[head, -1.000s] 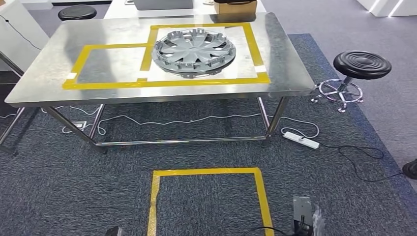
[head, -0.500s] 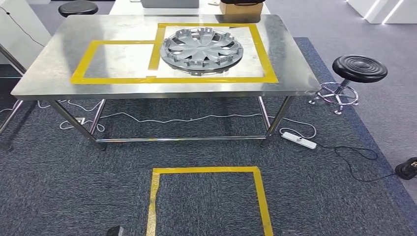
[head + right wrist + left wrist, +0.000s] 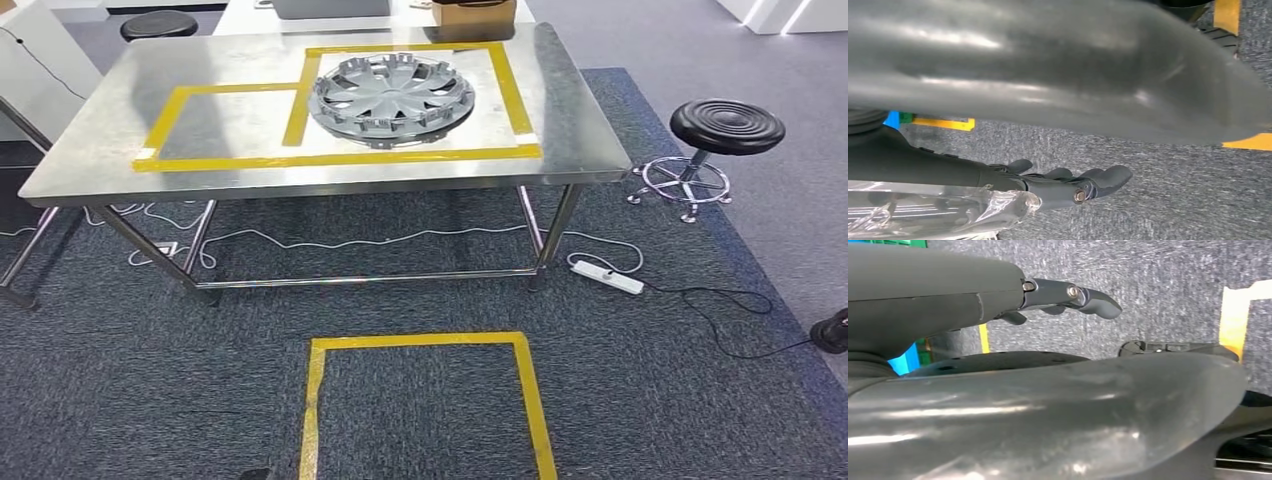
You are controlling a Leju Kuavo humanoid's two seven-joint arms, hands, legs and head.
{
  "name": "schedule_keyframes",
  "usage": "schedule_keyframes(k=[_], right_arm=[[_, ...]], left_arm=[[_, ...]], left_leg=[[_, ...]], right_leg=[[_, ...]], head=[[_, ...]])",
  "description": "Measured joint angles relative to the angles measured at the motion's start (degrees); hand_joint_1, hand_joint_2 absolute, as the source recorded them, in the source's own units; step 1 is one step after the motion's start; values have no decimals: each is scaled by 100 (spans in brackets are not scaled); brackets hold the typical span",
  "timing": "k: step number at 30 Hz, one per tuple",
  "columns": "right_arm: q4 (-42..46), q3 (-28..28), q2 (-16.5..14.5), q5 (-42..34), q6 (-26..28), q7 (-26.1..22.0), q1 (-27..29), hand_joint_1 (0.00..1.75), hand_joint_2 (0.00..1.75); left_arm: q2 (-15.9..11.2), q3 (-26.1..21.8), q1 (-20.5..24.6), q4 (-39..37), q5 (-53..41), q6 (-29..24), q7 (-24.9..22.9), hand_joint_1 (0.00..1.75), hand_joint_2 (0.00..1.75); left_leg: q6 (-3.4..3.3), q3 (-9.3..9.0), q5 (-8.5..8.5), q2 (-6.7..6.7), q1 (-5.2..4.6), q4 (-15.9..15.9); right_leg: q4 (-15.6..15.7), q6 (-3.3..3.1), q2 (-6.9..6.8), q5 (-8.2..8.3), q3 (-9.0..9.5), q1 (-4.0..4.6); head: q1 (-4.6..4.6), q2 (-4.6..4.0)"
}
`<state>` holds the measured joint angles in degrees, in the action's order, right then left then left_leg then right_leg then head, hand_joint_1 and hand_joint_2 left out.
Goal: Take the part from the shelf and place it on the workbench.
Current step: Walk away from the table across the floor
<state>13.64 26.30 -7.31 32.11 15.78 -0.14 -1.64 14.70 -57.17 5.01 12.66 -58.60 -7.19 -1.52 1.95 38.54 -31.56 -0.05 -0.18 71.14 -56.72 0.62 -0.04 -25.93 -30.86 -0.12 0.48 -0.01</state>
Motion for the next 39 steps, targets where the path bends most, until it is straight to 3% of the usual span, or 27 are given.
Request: schedule_keyframes(k=[2, 4, 7, 9, 11, 13, 14, 15, 16, 18, 20, 21, 23, 24, 26, 28, 29, 30, 32, 33, 35, 36, 37, 38, 39], right_arm=[[-12, -21, 1, 1, 1, 3, -4, 0, 0], [-19, -43, 2, 11, 13, 15, -15, 0, 0], [-23, -81, 5, 97, 57, 76, -23, 0, 0], [-27, -107, 9, 174, 55, 122, -20, 0, 87], [-33, -128, 15, 237, 25, 161, -25, 0, 175], [-41, -154, 19, 286, 0, 192, -28, 0, 175], [-46, -168, 20, 302, -4, 203, -25, 0, 175], [-51, -183, 21, 314, -7, 211, -22, 0, 175], [-56, -199, 24, 324, -7, 220, -21, 0, 175], [-64, -223, 31, 343, -9, 240, -23, 0, 175], [-73, -235, 35, 356, -16, 257, -26, 0, 175], [-76, -236, 37, 361, -19, 266, -26, 0, 175], [-77, -237, 44, 379, -21, 280, -28, 0, 175], [-77, -237, 48, 389, -23, 286, -31, 0, 175], [-78, -238, 51, 406, -34, 291, -33, 0, 175], [-80, -239, 55, 411, -50, 298, -14, 0, 175], [-81, -239, 57, 412, -57, 302, -7, 0, 175], [-82, -239, 60, 413, -63, 304, -7, 0, 175], [-82, -239, 62, 416, -78, 304, -20, 0, 175], [-82, -239, 63, 418, -85, 302, -25, 0, 175], [-83, -240, 66, 429, -96, 298, -27, 0, 175], [-84, -240, 67, 437, -99, 296, -29, 0, 175], [-84, -242, 68, 446, -102, 292, -35, 0, 175], [-84, -244, 68, 453, -103, 284, -43, 0, 175], [-84, -245, 68, 457, -105, 273, -48, 0, 175]], left_arm=[[-2, 57, -6, 0, -11, -8, -6, 0, 0], [1, 108, 6, 0, -68, -63, -69, 0, 0], [3, 251, -7, 0, -399, -275, -442, 0, 0], [1, 409, -32, 0, -647, -343, -708, 0, 0], [0, 538, -34, 0, -754, -331, -814, 0, 0], [-4, 614, -35, 0, -763, -306, -829, 0, 0], [-9, 639, -41, 0, -765, -299, -835, 0, 0], [-13, 662, -47, 0, -776, -292, -843, 0, 0], [-17, 683, -50, 0, -797, -281, -856, 0, 0], [-20, 734, -45, 0, -875, -257, -893, 0, 0], [-25, 809, -34, 0, -960, -243, -945, 0, 0], [-28, 838, -33, 0, -990, -241, -967, 0, 0], [-37, 867, -47, 0, -1017, -242, -998, 0, 0], [-40, 880, -55, 0, -1022, -244, -1009, 0, 0], [-44, 921, -56, 0, -1030, -252, -1026, 0, 0], [-45, 953, -50, 0, -1037, -258, -1031, 0, 0], [-46, 959, -52, 0, -1038, -259, -1032, 0, 0], [-48, 961, -58, 0, -1038, -260, -1034, 0, 0], [-54, 961, -65, 0, -1038, -262, -1040, 0, 0], [-54, 961, -60, 0, -1038, -262, -1042, 0, 0], [-49, 962, -35, 0, -1037, -261, -1043, 0, 0], [-46, 963, -31, 0, -1037, -260, -1043, 0, 0], [-45, 963, -36, 0, -1036, -260, -1044, 0, 0], [-45, 963, -50, 0, -1036, -260, -1044, 0, 0], [-46, 963, -64, 0, -1036, -260, -1044, 0, 0]], left_leg=[[-22, -403, 380, 0, 3, -707], [-60, -729, 565, -4, 8, -1348], [-159, -747, 568, -14, 4, -1505], [-227, -731, 598, -31, 13, -1515], [-273, -710, 624, -68, 18, -1520], [-296, -685, 643, -118, 13, -1519], [-296, -678, 652, -154, 13, -1518], [-291, -674, 661, -201, 13, -1516], [-279, -672, 671, -258, 13, -1514], [-241, -661, 689, -381, 4, -1500], [-189, -623, 718, -486, -3, -1485], [-155, -596, 739, -537, 0, -1483], [-89, -544, 758, -592, 19, -1476], [-57, -493, 696, -526, 18, -1399], [-7, -260, 373, -274, 10, -916], [33, 83, 13, -113, 16, -178], [43, 179, -44, -82, 19, 46], [47, 173, 8, -61, 22, 71], [37, -152, 341, 63, 23, -461], [32, -372, 489, 218, 15, -848], [-31, -643, 617, 430, -3, -1367], [-70, -664, 610, 446, -15, -1447], [-123, -647, 610, 376, -20, -1457], [-160, -635, 623, 309, -15, -1464], [-197, -629, 637, 243, -7, -1472]], right_leg=[[-1, 22, 6, 13, -5, 2], [-32, 65, 12, 17, -38, 31], [-72, 149, 0, 30, -98, 49], [-276, 214, -8, -105, -194, 37], [-899, 258, -4, -473, -471, 27], [-1610, 269, 0, -796, -775, 23], [-1751, 268, 1, -816, -826, 22], [-1670, 263, 9, -728, -767, 18], [-1372, 254, 45, -552, -599, 11], [-544, 235, 266, -226, -155, -22], [-105, 217, 441, -137, 65, -43], [-70, 199, 440, -149, 76, -36], [-70, 129, 315, -112, 72, -30], [-58, 90, 248, -90, 66, -36], [-37, 38, 102, -62, 54, -43], [-38, 25, -64, -59, 30, -33], [-39, 25, -151, -59, 21, -30], [-40, 26, -231, -59, 15, -29], [-41, 36, -371, -63, 24, -28], [-50, 57, -431, -74, 30, -11], [-69, 116, -546, -95, 27, 30], [-73, 145, -607, -102, 29, 49], [-67, 170, -671, -103, 37, 51], [-74, 202, -678, -121, 47, 41], [-142, 232, -590, -188, 26, 27]], head=[[-2, 1], [-2, 1], [7, 0], [31, 0], [66, 0], [74, 0], [74, 0], [74, 1], [74, 1], [75, 0], [69, 0], [67, 0], [67, 1], [48, 1], [0, 0], [-30, 0], [-31, 0], [-32, 0], [-33, -1], [-37, -1], [-36, 0], [-31, 0], [-22, 1], [-10, 1], [-1, 1]])
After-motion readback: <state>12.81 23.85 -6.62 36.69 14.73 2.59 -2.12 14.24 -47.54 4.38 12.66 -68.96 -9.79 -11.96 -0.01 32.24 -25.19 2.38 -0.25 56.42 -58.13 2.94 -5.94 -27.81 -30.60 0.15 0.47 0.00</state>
